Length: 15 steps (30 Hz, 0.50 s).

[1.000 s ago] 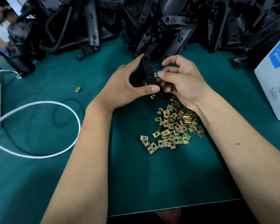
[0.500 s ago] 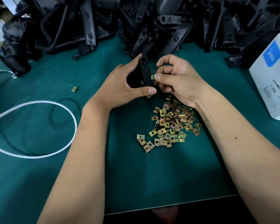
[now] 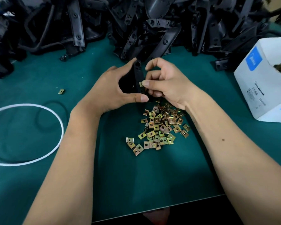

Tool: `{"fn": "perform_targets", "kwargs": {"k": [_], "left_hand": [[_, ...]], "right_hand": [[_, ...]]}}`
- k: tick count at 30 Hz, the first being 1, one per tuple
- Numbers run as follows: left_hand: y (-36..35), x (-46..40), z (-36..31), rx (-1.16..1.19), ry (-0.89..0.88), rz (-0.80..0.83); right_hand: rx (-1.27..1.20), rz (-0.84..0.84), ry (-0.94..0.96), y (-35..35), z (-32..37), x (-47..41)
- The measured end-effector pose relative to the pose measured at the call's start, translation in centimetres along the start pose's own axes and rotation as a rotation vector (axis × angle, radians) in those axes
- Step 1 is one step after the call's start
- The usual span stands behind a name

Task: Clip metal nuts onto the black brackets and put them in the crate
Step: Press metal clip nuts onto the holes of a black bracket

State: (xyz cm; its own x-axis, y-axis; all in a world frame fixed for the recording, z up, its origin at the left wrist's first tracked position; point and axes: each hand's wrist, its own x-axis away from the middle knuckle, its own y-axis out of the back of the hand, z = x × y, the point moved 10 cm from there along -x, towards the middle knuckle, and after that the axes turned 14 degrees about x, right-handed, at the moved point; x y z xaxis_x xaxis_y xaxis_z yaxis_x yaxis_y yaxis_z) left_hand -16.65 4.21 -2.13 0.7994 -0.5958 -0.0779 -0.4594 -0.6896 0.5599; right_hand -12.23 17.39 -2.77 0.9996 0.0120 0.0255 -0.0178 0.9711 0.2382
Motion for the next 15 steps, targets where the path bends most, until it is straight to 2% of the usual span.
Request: {"fn": "perform_targets", "kwargs": {"k": [8, 15], "left_hand": [[0.1, -0.1, -0.8, -0.072, -0.031, -0.043], [2.4, 0.1, -1.6, -0.011, -0.157, -0.178]], "right_hand": [[-0.014, -0.020, -0.009, 0.2, -0.4, -0.3], [-0.034, -0.168, 0.103, 1.7, 1.2, -0.2]]}}
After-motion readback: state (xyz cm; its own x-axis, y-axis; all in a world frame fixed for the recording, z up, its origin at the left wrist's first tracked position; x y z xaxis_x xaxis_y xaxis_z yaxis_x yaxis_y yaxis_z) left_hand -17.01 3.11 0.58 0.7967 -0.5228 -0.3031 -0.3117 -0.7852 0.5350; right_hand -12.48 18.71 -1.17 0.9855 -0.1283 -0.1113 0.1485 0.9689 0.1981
